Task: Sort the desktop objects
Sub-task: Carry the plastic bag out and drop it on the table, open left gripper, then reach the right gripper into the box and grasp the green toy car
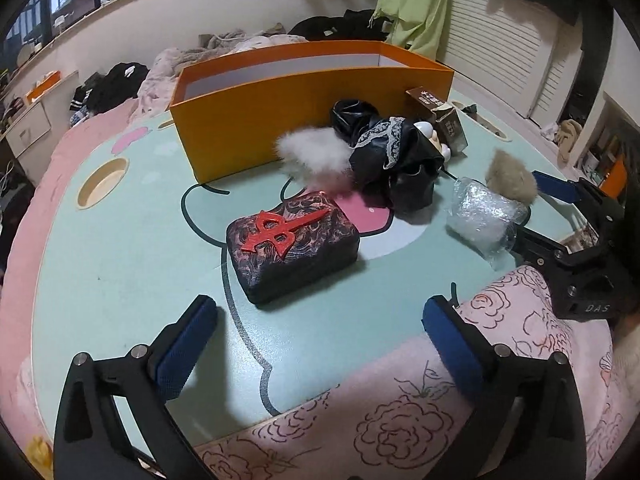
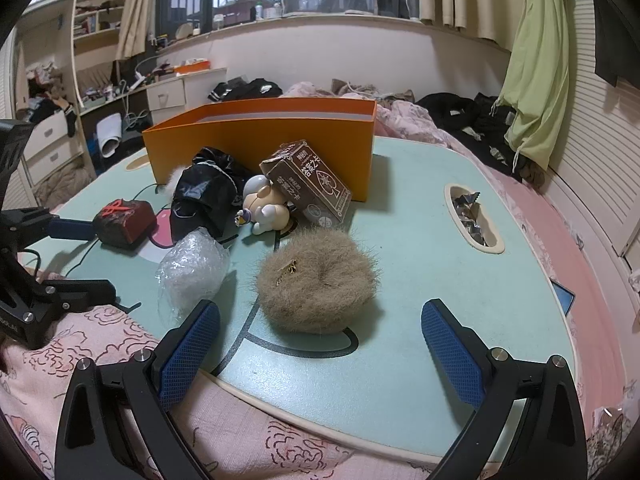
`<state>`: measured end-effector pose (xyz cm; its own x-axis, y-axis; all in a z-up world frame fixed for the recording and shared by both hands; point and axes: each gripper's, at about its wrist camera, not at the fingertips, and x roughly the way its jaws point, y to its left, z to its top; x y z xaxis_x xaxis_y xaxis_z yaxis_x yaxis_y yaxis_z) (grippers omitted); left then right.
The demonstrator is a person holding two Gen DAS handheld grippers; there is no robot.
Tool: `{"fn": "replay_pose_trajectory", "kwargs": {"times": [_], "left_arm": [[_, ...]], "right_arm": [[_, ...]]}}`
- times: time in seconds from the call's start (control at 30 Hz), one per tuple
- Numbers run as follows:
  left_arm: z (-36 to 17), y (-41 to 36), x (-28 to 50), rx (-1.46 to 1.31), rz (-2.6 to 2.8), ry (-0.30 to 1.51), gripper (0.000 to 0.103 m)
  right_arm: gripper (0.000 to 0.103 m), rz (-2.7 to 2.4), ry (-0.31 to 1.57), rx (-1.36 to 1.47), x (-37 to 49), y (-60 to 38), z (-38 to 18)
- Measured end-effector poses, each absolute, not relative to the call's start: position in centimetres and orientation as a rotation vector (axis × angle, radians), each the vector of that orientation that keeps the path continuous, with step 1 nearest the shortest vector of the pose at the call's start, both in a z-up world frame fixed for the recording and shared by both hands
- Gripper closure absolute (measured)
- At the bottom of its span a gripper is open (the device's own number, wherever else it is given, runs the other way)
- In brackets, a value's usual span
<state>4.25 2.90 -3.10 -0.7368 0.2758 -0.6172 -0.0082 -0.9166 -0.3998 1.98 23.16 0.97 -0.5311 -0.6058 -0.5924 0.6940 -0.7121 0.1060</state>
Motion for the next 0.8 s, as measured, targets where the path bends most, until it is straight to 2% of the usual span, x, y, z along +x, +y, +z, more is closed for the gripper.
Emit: {"fn": "replay_pose_trajectory", "kwargs": {"times": [0.37, 0.57, 0.7, 0.8], "left_arm": [[-3.1, 3.5, 4.0, -1.058, 2.729, -0.568, 0.000], [-3.1, 3.4, 4.0, -1.057, 2.726, -0.567, 0.000], [-3.1, 3.4, 4.0, -1.056, 2.724, -0.566, 0.000], [-3.1, 3.3, 4.0, -1.052, 2.723, -0.567, 0.000]], "right_arm": [[0.002, -2.242, 0.147, 0.732, 2.3, 24.5, 2.5], [0.004, -2.177, 0.082, 0.664, -0.4, 24.4, 10.2], [0.021, -2.055, 0.074, 0.885, -4.8, 19.9, 14.2], [0.032, -1.970, 0.147, 1.128, -8.8, 14.7, 14.0]]}}
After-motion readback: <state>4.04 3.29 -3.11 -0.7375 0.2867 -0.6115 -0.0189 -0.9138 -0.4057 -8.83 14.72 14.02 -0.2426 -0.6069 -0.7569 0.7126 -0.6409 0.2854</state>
